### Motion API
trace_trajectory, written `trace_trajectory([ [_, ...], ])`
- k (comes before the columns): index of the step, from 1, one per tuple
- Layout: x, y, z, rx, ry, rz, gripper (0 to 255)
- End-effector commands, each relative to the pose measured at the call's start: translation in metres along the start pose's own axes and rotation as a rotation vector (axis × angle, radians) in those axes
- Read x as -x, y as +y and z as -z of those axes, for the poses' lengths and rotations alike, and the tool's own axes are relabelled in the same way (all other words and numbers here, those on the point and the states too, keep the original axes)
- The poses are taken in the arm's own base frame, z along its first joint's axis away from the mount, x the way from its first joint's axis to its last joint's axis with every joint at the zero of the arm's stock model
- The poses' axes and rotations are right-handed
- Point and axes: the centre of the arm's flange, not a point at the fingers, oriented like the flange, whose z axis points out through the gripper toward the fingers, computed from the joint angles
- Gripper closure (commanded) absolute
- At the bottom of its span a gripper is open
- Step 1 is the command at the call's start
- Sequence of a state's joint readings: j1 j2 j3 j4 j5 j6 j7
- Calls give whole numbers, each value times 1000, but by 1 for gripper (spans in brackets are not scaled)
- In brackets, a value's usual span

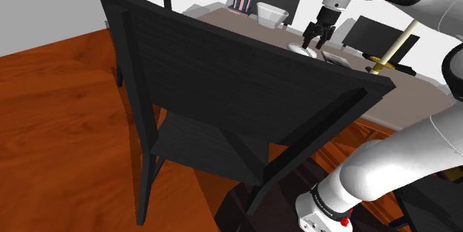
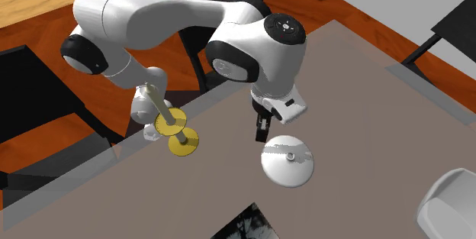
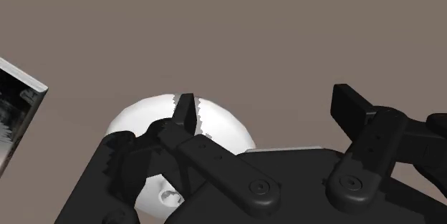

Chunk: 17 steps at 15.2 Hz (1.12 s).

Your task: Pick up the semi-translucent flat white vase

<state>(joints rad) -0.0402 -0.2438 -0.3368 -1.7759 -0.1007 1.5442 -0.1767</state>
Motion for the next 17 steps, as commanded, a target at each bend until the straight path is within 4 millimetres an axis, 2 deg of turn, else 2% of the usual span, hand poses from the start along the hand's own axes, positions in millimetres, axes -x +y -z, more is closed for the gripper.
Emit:
trace_trajectory([
  [1,-16,16,5,3,9,-3,0],
  [8,-79,72,32,10,38,-15,0],
  [9,-80,73,33,10,38,-15,0],
  [16,-80,73,-7,10,38,-15,0],
  [17,-80,73,-7,10,38,-15,0],
])
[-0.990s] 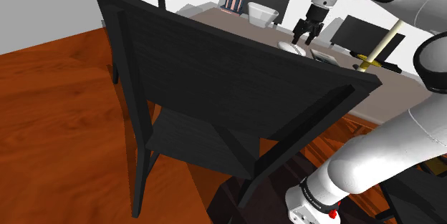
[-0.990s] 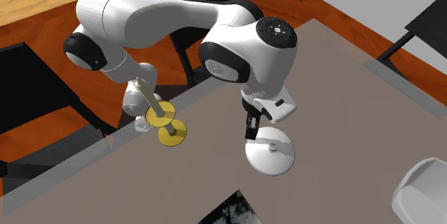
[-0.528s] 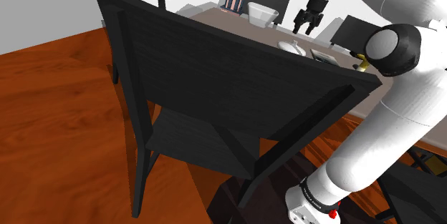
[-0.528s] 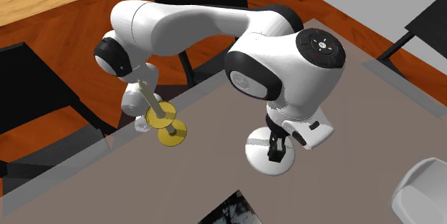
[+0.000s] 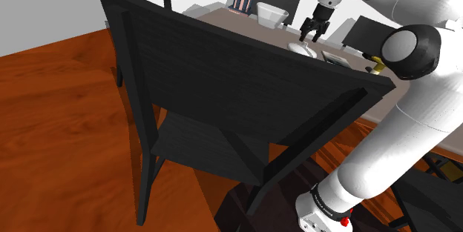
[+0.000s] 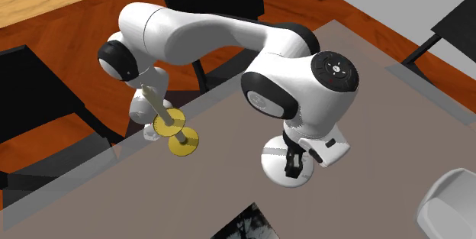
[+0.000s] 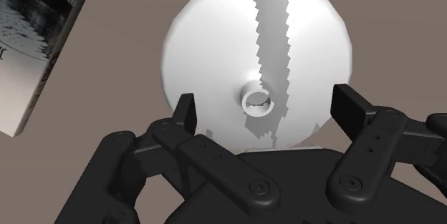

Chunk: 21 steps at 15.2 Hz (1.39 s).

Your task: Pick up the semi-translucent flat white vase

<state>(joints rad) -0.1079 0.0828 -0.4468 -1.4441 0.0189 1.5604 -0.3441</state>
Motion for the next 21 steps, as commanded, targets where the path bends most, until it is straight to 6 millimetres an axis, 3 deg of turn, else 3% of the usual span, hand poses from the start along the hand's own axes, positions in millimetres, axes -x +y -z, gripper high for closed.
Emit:
trace_trajectory([
  [1,1,0,-3,0,0,0,0],
  [2,1,0,-4,0,0,0,255],
  [11,1,0,-3,0,0,0,255],
  [21,-1,1,49,0,0,0,255],
])
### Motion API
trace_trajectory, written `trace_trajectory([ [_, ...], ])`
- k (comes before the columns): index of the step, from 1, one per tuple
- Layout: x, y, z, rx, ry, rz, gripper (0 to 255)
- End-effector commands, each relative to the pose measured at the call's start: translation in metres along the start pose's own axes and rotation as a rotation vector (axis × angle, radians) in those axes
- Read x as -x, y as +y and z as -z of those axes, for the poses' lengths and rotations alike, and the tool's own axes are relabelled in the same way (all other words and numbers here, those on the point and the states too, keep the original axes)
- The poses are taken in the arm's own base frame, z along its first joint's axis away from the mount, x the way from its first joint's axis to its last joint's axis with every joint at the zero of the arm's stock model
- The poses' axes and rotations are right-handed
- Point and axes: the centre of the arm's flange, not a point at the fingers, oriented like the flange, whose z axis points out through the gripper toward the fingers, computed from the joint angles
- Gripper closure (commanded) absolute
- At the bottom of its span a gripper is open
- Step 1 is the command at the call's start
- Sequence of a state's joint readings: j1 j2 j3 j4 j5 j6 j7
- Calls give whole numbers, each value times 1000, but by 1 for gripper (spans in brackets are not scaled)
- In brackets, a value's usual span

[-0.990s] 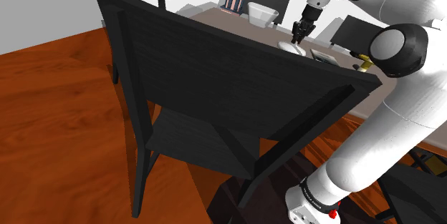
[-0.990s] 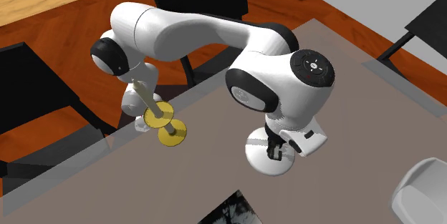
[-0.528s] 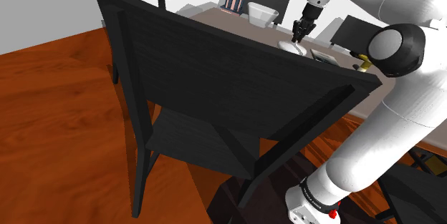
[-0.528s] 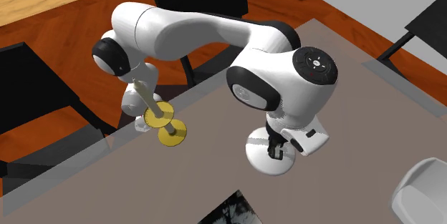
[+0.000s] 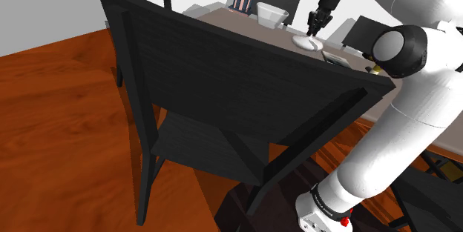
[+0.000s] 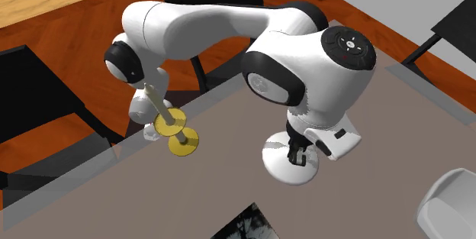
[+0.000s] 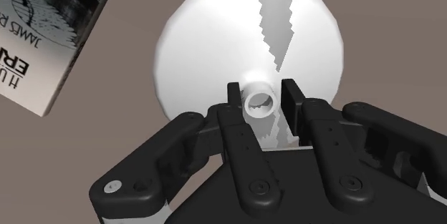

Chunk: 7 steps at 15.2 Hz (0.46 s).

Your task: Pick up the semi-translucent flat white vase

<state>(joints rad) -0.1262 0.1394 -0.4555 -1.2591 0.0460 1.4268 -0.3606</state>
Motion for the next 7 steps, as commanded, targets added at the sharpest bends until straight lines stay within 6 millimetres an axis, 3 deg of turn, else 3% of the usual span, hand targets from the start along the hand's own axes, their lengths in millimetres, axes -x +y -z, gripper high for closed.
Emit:
trace_trajectory([
  [1,-1,0,11,0,0,0,255],
  [5,-2,1,32,0,0,0,255],
  [7,-2,1,33,0,0,0,255],
])
